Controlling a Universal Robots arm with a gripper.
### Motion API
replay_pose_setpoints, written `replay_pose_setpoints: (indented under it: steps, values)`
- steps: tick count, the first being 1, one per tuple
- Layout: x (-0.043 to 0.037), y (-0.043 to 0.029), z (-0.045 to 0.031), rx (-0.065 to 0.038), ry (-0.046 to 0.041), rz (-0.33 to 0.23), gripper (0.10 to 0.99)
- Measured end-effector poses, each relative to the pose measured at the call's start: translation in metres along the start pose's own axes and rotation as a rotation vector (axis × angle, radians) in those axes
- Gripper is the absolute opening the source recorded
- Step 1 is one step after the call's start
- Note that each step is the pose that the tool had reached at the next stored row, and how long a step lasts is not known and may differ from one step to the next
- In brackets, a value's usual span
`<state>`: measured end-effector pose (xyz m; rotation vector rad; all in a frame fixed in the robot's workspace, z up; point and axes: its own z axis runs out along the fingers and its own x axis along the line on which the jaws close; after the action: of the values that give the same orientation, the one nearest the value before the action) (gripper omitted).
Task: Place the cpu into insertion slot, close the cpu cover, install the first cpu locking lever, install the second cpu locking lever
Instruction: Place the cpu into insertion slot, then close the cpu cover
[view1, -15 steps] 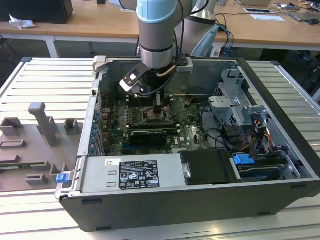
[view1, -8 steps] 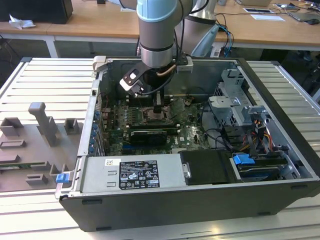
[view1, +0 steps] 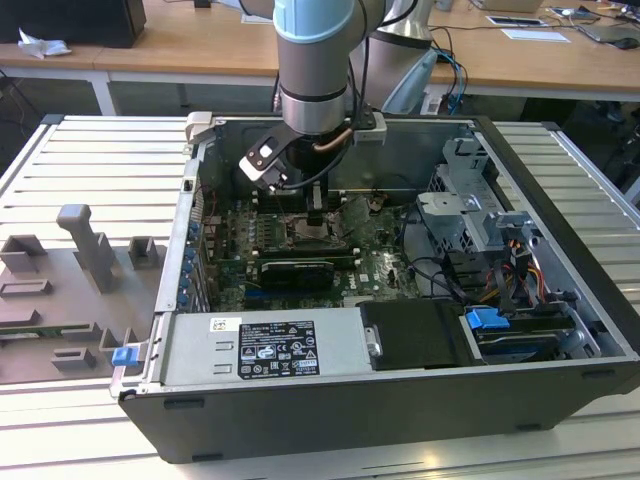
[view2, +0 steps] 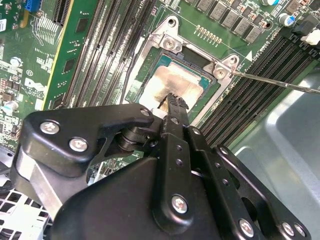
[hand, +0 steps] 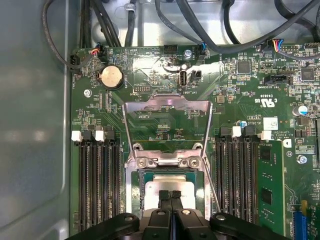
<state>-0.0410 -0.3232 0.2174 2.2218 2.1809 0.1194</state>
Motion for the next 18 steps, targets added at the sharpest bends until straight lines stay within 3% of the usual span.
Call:
replay_pose_setpoints:
  steps: [11, 18]
  values:
    - [0.0001, 0.0037, -0.0008, 0.003, -0.0003, 0.000, 0.106]
    - [0.0003, 0.0042, -0.0068, 0.003, -0.0002, 0.000, 0.106]
